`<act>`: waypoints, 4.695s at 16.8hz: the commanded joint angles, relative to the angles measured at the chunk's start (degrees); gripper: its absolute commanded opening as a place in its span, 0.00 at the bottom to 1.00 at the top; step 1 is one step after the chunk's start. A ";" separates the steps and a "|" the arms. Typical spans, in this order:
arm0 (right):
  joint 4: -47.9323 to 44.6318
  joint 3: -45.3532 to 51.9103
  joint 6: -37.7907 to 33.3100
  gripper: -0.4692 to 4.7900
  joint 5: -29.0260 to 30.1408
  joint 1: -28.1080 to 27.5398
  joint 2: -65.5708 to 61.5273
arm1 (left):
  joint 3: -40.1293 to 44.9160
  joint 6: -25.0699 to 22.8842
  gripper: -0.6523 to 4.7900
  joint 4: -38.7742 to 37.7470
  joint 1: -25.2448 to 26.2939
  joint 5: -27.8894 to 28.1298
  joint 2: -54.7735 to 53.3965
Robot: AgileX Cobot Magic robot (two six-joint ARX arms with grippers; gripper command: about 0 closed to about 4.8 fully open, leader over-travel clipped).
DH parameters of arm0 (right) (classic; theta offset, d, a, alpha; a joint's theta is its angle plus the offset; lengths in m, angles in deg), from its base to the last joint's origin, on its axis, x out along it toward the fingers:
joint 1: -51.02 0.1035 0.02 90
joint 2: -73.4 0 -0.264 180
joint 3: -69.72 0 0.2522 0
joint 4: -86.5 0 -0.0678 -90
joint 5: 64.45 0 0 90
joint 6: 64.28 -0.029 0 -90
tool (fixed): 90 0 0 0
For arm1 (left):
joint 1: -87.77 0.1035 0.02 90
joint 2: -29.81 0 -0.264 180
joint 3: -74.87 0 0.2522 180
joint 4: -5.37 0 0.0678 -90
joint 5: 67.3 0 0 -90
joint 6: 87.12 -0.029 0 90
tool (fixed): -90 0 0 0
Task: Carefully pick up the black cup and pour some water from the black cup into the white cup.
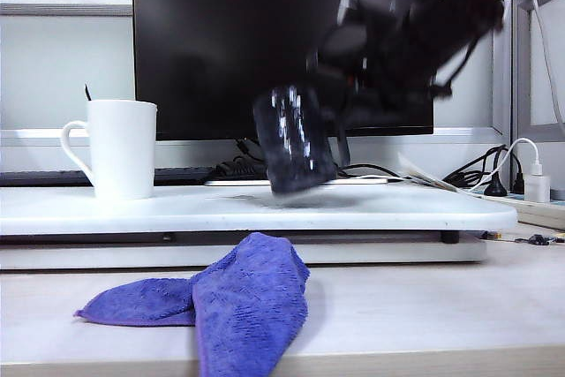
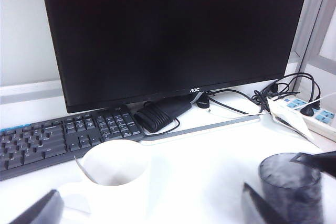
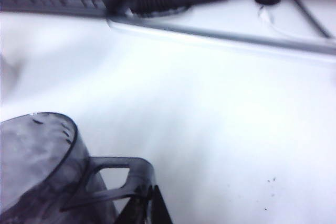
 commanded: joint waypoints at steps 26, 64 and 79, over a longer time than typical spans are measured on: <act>-12.17 -8.55 0.31 0.08 14.67 -6.45 -17.42 | -0.07 -3.85 1.00 -1.64 -0.04 0.17 0.15; 52.57 -0.15 9.42 0.59 6.27 -6.69 76.81 | 0.31 6.80 1.00 -35.74 0.00 5.40 43.45; 12.61 52.98 8.09 0.08 -13.07 -6.71 81.40 | 32.89 8.59 0.14 -19.54 -0.02 30.42 43.47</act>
